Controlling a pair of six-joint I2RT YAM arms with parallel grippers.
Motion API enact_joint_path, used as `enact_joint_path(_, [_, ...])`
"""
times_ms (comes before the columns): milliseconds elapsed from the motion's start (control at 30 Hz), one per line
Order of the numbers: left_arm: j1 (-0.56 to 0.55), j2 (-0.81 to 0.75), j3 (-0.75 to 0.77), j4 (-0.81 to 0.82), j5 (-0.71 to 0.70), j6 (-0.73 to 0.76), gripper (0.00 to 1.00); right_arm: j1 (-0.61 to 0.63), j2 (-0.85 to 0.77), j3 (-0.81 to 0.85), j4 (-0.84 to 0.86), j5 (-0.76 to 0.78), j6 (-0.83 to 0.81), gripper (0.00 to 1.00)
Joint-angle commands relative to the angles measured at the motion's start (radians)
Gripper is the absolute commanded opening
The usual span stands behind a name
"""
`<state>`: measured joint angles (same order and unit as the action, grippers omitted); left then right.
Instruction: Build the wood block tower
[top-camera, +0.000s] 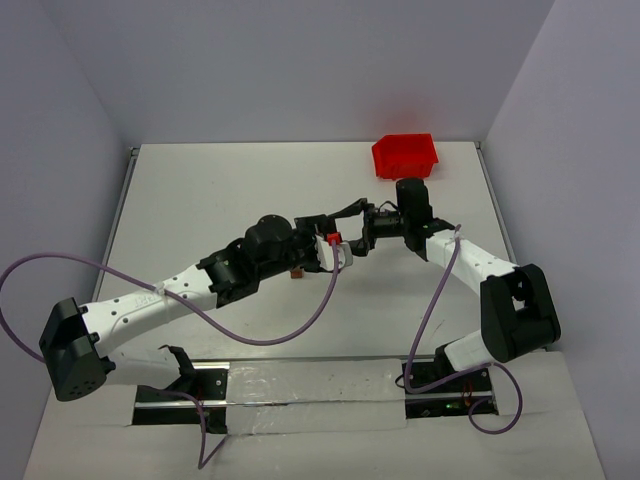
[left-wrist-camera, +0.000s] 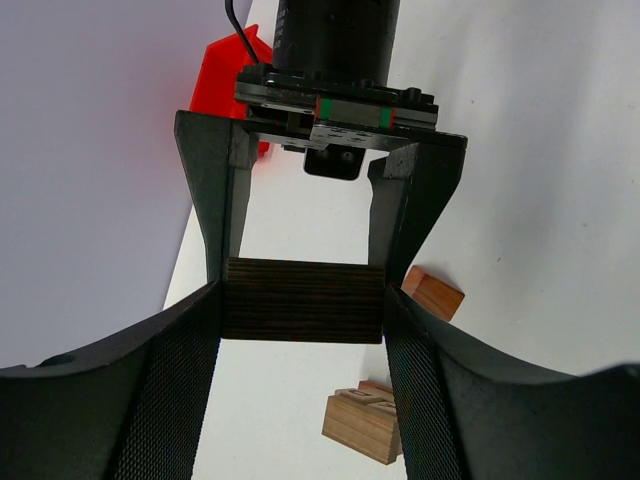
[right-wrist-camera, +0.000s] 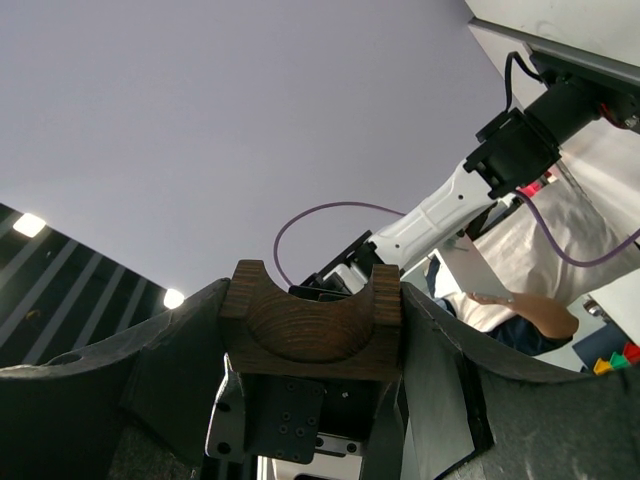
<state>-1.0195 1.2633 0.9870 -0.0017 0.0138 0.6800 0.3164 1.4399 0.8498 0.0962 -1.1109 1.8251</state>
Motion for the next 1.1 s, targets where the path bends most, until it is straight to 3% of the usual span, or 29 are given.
enact_joint_path(0, [-0.005,-0.003,-0.015,0.011,0.000,0.002,0.67,0.010,-0.047,-0.001,0.059,-0.035,0.016,0.00])
enact_joint_path(167, [-0.005,-0.008,-0.022,0.005,0.004,0.007,0.64,0.010,-0.050,-0.006,0.062,-0.035,0.018,0.00])
enact_joint_path(433, [-0.005,-0.010,-0.022,0.005,0.009,0.006,0.44,0.010,-0.052,-0.009,0.066,-0.032,0.016,0.02])
enact_joint_path(467, [-0.005,-0.011,-0.021,0.005,0.009,0.004,0.42,0.010,-0.050,-0.011,0.068,-0.029,0.017,0.09])
enact_joint_path(533, [-0.005,-0.013,-0.016,0.005,0.016,0.004,0.36,0.010,-0.052,-0.018,0.086,-0.025,0.019,0.34])
enact_joint_path(600, [-0.005,-0.014,-0.007,-0.027,0.020,-0.001,0.28,0.008,-0.052,-0.022,0.086,-0.021,0.014,0.46])
enact_joint_path(667, [-0.004,-0.017,0.009,-0.043,0.040,-0.013,0.17,0.008,-0.050,-0.022,0.082,-0.015,0.004,0.68])
enact_joint_path(800, [0.000,-0.028,0.039,-0.108,0.107,-0.045,0.01,0.006,-0.052,-0.020,0.065,-0.006,-0.019,0.99])
enact_joint_path(1067, [0.043,-0.048,0.092,-0.187,0.213,-0.127,0.00,-0.029,-0.044,-0.025,0.011,0.021,-0.097,1.00])
